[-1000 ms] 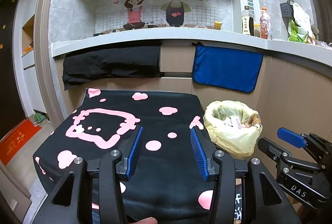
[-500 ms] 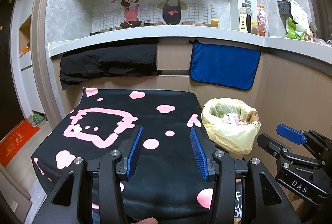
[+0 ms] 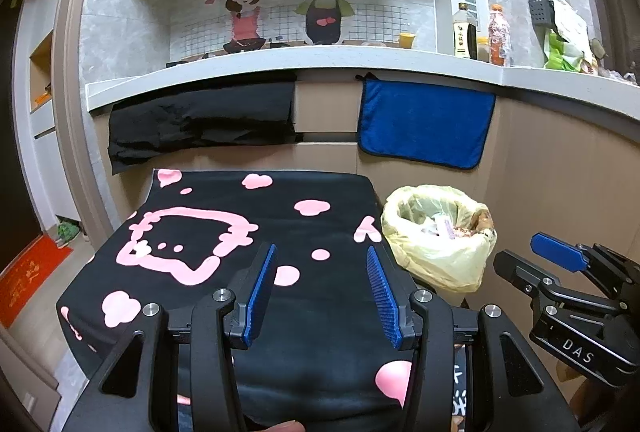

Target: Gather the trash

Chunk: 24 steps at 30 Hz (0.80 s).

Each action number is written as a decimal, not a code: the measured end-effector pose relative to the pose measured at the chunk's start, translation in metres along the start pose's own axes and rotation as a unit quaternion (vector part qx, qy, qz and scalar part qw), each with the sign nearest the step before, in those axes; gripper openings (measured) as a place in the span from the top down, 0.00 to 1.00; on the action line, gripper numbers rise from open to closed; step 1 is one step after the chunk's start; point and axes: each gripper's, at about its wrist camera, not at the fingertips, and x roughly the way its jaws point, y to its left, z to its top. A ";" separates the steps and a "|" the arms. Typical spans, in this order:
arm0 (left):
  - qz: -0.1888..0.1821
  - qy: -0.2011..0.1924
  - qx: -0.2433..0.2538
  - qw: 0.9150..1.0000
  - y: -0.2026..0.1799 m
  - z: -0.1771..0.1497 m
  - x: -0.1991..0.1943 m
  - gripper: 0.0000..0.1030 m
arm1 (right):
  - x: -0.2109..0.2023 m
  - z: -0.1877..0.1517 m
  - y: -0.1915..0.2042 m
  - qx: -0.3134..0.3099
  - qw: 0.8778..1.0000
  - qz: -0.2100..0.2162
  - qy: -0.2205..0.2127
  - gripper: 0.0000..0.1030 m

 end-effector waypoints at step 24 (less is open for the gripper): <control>-0.015 0.011 0.002 1.000 0.001 -0.003 0.003 0.53 | 0.000 0.000 -0.004 0.006 1.000 -0.007 0.002 0.49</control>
